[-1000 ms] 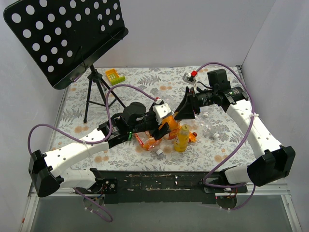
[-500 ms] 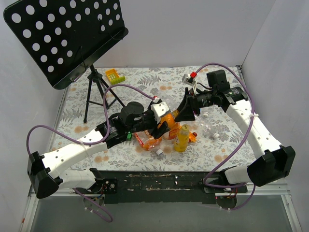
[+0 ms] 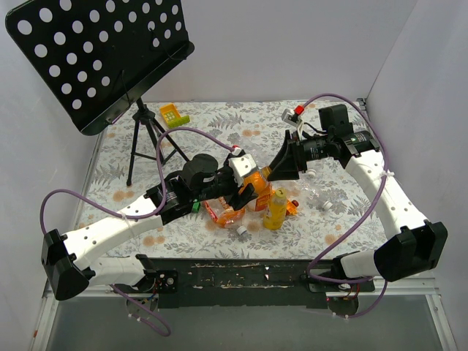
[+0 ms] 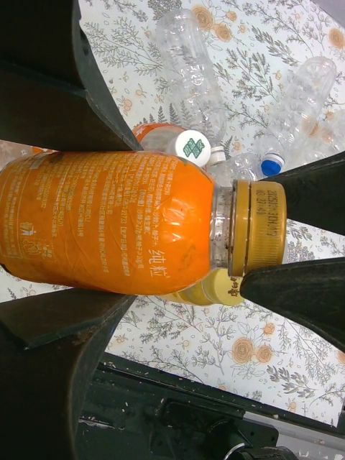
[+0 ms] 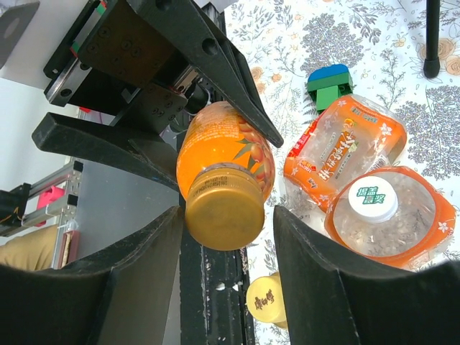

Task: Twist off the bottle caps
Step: Unscrew the bottle cap from the plastic bottle.

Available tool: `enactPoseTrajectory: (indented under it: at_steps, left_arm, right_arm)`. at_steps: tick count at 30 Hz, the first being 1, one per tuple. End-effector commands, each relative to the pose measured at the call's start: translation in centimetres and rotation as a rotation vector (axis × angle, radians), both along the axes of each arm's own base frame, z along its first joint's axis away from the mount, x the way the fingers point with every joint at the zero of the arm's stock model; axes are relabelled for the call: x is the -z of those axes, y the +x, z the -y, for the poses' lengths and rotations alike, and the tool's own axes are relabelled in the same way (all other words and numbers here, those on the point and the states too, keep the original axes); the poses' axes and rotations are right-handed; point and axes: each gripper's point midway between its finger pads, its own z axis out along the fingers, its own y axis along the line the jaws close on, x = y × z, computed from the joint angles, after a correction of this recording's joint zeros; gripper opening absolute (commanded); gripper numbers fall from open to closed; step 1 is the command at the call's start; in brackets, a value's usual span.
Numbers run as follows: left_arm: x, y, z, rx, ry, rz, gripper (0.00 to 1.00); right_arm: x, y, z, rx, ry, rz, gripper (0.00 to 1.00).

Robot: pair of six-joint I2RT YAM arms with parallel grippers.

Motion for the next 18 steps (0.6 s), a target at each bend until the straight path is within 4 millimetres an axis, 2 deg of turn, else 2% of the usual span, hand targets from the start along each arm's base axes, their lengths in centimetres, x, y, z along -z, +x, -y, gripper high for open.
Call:
enactPoseTrajectory:
  at_steps: [1,7,13,18]
  left_arm:
    - [-1.47,-0.22,-0.32,0.004,-0.032,0.034,0.00]
    - [-1.46,-0.23,-0.16,0.009,-0.032,0.031,0.00]
    - [-1.54,-0.13,0.14,0.013,-0.032,0.028,0.00]
    - [-1.64,-0.14,0.33,0.014,-0.038,0.018,0.00]
  right_arm:
    - [-1.70,-0.90,0.01,-0.027,0.044,0.026,0.61]
    - [-1.78,-0.80,-0.09,-0.032,0.050,0.020,0.60]
    - [-1.53,-0.92,-0.11,-0.038,0.050,0.013,0.54]
    - [-1.41,-1.13,-0.24,-0.051,0.050,0.021,0.40]
